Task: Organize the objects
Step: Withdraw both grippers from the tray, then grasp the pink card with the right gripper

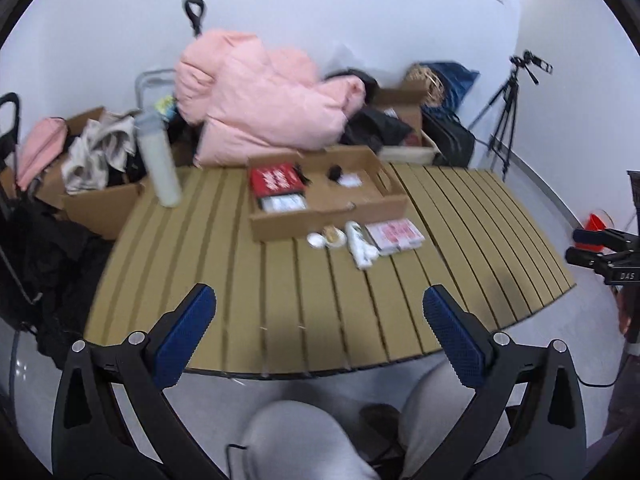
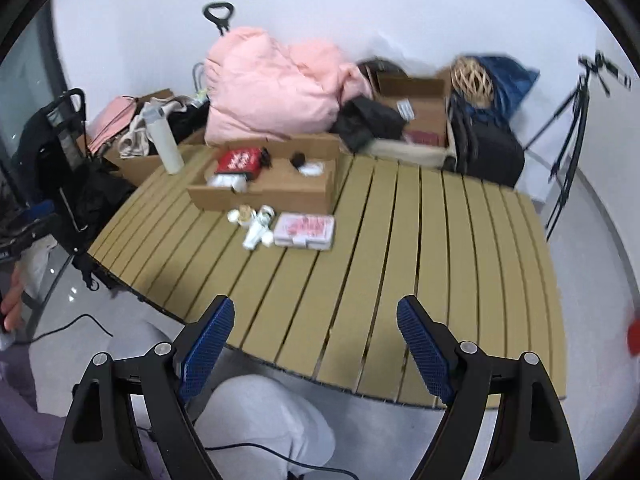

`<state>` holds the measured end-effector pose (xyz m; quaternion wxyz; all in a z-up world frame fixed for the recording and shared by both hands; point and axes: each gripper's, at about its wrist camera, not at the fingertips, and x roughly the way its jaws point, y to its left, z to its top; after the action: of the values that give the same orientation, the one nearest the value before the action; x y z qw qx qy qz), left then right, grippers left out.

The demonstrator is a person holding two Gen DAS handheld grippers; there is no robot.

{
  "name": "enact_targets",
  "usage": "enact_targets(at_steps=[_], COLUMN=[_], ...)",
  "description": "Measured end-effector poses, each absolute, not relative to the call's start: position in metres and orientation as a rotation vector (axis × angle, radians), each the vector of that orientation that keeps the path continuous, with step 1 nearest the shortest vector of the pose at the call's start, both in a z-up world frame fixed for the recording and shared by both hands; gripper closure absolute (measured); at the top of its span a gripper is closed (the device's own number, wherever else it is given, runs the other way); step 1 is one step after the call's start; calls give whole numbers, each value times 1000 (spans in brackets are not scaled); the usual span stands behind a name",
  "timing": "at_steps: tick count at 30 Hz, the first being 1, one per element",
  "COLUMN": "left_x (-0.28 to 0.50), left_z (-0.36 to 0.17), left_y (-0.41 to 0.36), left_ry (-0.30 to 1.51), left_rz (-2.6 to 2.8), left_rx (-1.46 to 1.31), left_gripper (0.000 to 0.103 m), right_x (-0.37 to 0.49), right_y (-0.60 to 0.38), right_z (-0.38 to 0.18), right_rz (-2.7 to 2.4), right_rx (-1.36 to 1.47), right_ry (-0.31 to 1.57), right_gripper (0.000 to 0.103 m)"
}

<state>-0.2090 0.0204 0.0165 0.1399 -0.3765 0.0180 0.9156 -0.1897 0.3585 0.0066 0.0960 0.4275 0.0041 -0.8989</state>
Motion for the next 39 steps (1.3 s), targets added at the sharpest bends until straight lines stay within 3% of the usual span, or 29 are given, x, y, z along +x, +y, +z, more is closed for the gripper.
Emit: enact_targets(at_steps=[8, 11, 15, 18, 20, 21, 22, 27, 32, 35, 39], left_x=[-255, -292, -351, -393, -416, -427, -435, -454, -455, -456, -457], left_z=[-62, -91, -121, -146, -161, -169, -175, -187, -194, -194, -192], left_y=[97, 130, 167, 178, 182, 182, 181, 175, 182, 181, 179], left_ry=[-21, -45, -67, -87, -103, -112, -122, -186, -147, -178, -205], left_rz=[2487, 2410, 2366, 2340, 2326, 2320, 2317, 2292, 2296, 2306, 2322], left_rx=[-1069, -1146, -1173, -1260, -1325, -1358, -1383, -1403, -1438, -1431, -1416], left_gripper=[3, 19, 24, 40, 45, 45, 45, 46, 68, 76, 80], right_x=[-227, -253, -305, -352, -375, -393, -404, -445, -452, -449, -450], right_y=[379, 378, 376, 373, 372, 372, 371, 356, 348, 351, 355], right_z=[-53, -79, -114, -137, -148, -158, -164, -193, -208, -213, -213], right_rz=[-2647, -2657, -2591, -2552, -2526, -2495, -2480, -2423, -2412, -2405, -2403], right_rx=[1258, 1282, 1336, 1351, 1367, 1378, 1388, 1422, 1451, 1429, 1440], right_ry=[-193, -214, -281, -299, -335, -371, -393, -434, -447, -496, -516], right_gripper=[16, 16, 17, 17, 29, 42, 49, 55, 63, 63, 63])
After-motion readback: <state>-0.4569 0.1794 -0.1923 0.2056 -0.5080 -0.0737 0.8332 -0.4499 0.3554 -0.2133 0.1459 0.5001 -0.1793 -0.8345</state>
